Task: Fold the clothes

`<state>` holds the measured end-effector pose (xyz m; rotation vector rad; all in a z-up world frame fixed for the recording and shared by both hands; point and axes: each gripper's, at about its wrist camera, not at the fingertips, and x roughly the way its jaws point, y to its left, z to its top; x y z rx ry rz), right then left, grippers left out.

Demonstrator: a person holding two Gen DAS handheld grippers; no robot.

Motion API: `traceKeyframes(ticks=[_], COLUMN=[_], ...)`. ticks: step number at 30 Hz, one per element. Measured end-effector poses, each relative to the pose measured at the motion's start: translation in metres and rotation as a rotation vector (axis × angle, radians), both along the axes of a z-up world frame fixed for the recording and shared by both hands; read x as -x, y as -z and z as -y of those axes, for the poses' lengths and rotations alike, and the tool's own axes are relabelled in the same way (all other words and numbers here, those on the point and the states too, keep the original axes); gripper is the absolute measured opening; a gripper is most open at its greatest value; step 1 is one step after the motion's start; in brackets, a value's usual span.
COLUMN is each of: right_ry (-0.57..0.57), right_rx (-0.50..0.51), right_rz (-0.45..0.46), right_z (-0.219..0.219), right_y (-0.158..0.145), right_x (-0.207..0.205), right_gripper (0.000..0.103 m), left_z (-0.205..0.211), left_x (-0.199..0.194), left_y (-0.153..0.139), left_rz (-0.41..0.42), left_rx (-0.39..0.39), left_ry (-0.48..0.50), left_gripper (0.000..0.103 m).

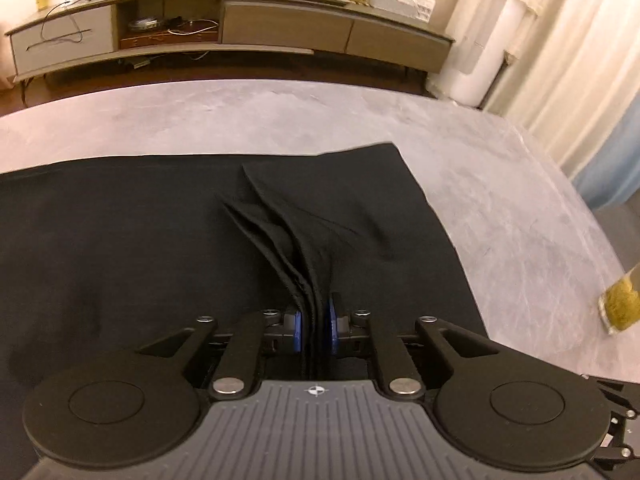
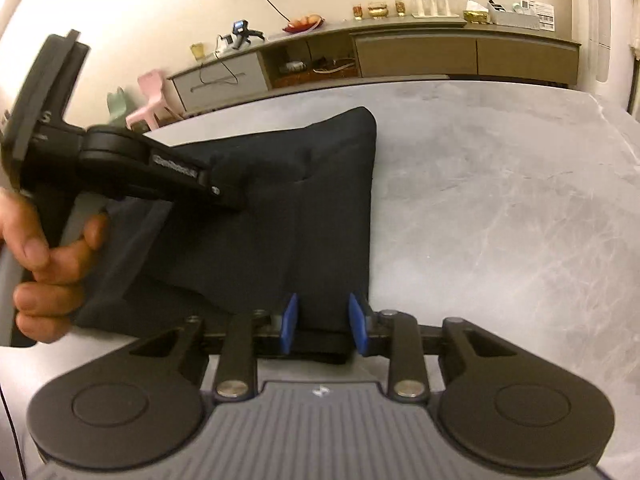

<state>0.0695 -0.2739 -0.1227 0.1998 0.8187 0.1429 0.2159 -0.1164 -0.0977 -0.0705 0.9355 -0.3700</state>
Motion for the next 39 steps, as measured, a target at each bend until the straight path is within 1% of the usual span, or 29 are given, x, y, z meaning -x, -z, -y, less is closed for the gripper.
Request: traceKeyframes(ticks=[1,2,4,5,6,7,8,9,12,16,19,21,23,26,28,29,31,32,33,36,38,39], right_ry=[0.004,0.009,0.007,0.004,0.001,-0.004,-0.008,-0.012,-0.025,-0.042,-0.055,-0.061,-0.063,-0.063,-0.065,-0.066,-0.067,-0.068,-0.069,-0.075,-0.074,-0.072], right_rx=[0.014,0.028,0.048,0.057,0.064,0.067,0.070,0.073,0.083,0.096,0.105,0.110,0.112,0.116,0.121,0.123,0.125,0.125,0.125,0.125,0.123,0.123], right_rz=[0.021,0.043,0.088,0.111,0.121,0.109,0.097,0.085,0.050,0.002,-0.033,-0.041,-0.040,-0.039,-0.038,-0.037,-0.037,-0.036,-0.036,-0.036,-0.037,-0.038], right_z=[-0.004,-0.009,-0.015,-0.018,-0.020,-0.020,-0.021,-0.021,-0.023,-0.026,-0.028,-0.029,-0.029,-0.030,-0.030,-0.029,-0.029,-0.028,-0.028,-0.026,-0.025,-0.025], right_y=[-0.003,-0.006,-0.010,-0.012,-0.013,-0.012,-0.011,-0.010,-0.007,-0.003,-0.001,0.000,0.001,0.006,0.008,0.008,0.009,0.009,0.010,0.010,0.009,0.009], right_x=[0.000,0.000,0.000,-0.001,-0.002,-0.003,-0.005,-0.006,-0.010,-0.015,-0.019,-0.019,-0.022,-0.030,-0.032,-0.032,-0.032,-0.032,-0.032,-0.029,-0.029,-0.030], right_gripper=[0.030,0.030,0.030,0.030,0.030,0.030,0.028,0.026,0.026,0.025,0.026,0.026,0.026,0.026,0.026,0.026,0.026,0.026,0.025,0.025,0.026,0.026], left_z=[-0.003,-0.005,-0.007,-0.006,-0.005,-0.002,-0.001,0.000,-0.002,-0.008,-0.008,-0.010,-0.010,-0.001,0.009,0.013,0.018,0.019,0.019,0.016,0.014,0.014], left_x=[0.000,-0.001,-0.003,-0.007,-0.011,-0.014,-0.014,-0.014,-0.011,-0.004,0.003,0.014,0.033,0.067,0.082,0.087,0.098,0.101,0.101,0.099,0.096,0.094], left_y=[-0.001,-0.001,-0.001,0.001,0.003,0.006,0.007,0.007,0.006,-0.004,0.001,-0.005,-0.014,-0.018,-0.008,-0.001,0.009,0.011,0.011,0.008,0.001,-0.007], left_rz=[0.002,0.004,0.006,0.000,-0.003,0.002,0.018,0.037,0.058,0.077,0.083,0.104,0.125,0.146,0.124,0.114,0.152,0.165,0.158,0.111,0.084,0.095], left_rx=[0.015,0.030,0.056,0.061,0.058,0.035,-0.005,-0.050,-0.093,-0.071,-0.151,-0.140,-0.104,-0.079,-0.091,-0.114,-0.150,-0.163,-0.160,-0.141,-0.108,-0.097], left_ry=[-0.009,-0.021,-0.042,-0.049,-0.058,-0.068,-0.082,-0.099,-0.113,-0.096,-0.092,-0.087,-0.057,0.033,0.092,0.105,0.119,0.123,0.119,0.111,0.118,0.122], left_gripper=[0.025,0.042,0.055,0.055,0.055,0.051,0.030,0.028,0.028,0.028,0.028,0.028,0.028,0.028,0.028,0.028,0.029,0.029,0.029,0.029,0.029,0.030])
